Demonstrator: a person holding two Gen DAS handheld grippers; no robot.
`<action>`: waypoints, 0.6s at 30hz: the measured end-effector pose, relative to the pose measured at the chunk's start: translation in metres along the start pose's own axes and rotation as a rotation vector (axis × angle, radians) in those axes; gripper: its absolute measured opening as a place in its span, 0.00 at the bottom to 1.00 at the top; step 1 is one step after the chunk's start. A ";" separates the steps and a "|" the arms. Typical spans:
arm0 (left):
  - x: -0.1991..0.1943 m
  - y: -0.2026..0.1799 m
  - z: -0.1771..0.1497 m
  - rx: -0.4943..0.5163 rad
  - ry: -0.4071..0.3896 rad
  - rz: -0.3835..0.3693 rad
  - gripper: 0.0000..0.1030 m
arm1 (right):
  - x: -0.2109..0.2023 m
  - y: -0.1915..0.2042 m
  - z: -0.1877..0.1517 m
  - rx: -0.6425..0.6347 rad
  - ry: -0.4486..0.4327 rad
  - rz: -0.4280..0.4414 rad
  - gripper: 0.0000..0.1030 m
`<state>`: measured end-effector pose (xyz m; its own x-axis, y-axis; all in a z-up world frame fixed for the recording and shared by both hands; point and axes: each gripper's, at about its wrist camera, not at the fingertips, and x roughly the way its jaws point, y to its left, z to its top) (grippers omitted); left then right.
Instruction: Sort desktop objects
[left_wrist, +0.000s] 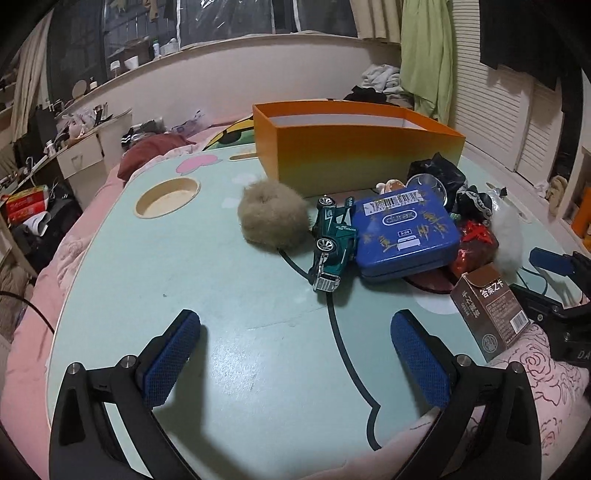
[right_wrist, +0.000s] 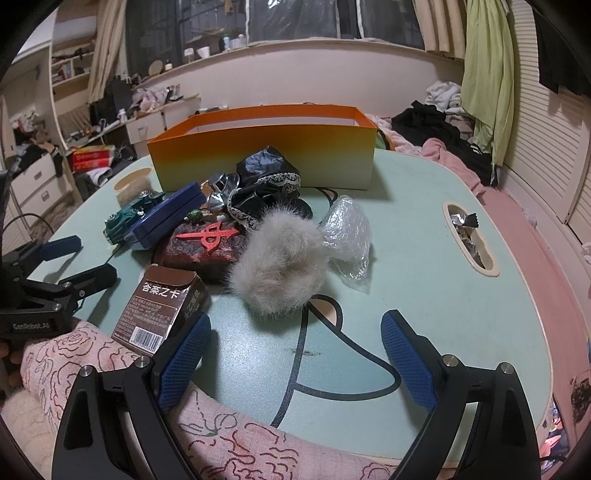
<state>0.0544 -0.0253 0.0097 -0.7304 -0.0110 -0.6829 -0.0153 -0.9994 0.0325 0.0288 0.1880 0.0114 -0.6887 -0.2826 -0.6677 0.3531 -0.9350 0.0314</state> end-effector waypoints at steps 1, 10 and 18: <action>-0.001 0.000 0.000 0.001 -0.002 0.001 1.00 | 0.000 0.000 0.000 0.000 0.000 0.000 0.91; -0.002 -0.001 -0.005 0.000 -0.004 0.001 1.00 | 0.000 0.000 0.000 0.000 0.000 0.000 0.91; -0.002 -0.002 -0.004 0.002 -0.004 0.000 1.00 | 0.000 0.000 0.000 0.001 -0.001 0.000 0.91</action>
<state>0.0588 -0.0236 0.0077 -0.7333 -0.0112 -0.6798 -0.0162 -0.9993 0.0339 0.0294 0.1878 0.0115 -0.6890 -0.2829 -0.6673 0.3530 -0.9351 0.0320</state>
